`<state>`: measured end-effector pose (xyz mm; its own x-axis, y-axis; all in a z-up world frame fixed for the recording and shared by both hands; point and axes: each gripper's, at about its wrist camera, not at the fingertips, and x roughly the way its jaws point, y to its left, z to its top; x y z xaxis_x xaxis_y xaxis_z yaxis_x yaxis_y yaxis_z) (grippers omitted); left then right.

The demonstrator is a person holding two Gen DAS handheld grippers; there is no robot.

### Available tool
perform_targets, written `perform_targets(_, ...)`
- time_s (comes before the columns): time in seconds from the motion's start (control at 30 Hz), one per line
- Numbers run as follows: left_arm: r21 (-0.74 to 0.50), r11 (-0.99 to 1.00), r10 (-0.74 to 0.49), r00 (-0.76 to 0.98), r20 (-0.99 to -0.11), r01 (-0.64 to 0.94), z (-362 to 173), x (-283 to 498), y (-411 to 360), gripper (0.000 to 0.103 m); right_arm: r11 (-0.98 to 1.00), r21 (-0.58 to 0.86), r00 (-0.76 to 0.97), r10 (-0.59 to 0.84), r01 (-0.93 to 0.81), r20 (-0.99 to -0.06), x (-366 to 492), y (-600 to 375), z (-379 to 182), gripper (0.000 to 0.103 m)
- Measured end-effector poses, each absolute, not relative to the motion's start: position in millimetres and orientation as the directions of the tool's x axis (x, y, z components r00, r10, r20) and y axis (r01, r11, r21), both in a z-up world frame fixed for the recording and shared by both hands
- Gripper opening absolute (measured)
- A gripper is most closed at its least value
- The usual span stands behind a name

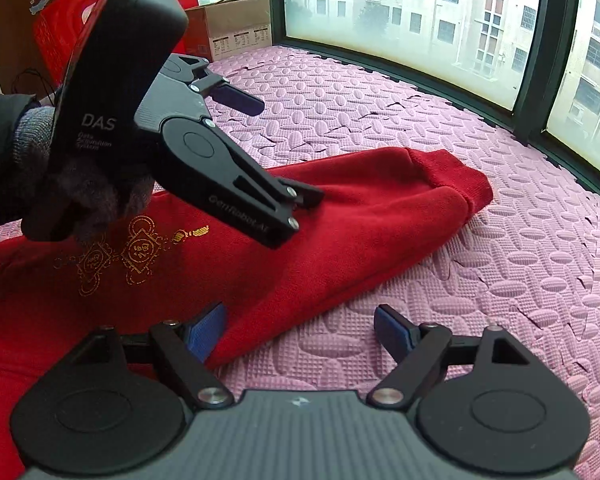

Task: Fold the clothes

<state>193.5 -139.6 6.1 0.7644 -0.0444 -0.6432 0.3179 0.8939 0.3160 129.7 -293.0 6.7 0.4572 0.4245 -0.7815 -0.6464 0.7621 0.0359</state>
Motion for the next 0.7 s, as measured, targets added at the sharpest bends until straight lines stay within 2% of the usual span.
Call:
perform_targets(0.17,0.3,0.904,-0.044,0.765,-0.643,0.304,15,195,-131,0.102,0.767,0.027,0.477,0.426,-0.641,-0.769,128,-296,15,0.083)
perform_targets(0.23,0.269,0.906,-0.079,0.754,-0.652,0.327,18,192,-128,0.103,0.785,0.05,0.489,0.433,-0.617,-0.758,133,-300,20,0.083)
perform_targets(0.37,0.315,0.894,-0.038,0.754,-0.656,0.319,8,197,-130,0.103,0.813,0.054,0.518,0.419,-0.58,-0.746,145,-302,21,0.083)
perform_targets(0.53,0.313,0.913,0.002,0.762,-0.648,0.264,8,209,-122,0.103,0.833,0.023,0.549,0.385,-0.553,-0.742,153,-302,21,0.083)
perform_targets(0.7,0.255,0.926,-0.056,0.769,-0.637,0.279,18,208,-128,0.103,0.881,0.02,0.583,0.329,-0.472,-0.743,169,-311,17,0.083)
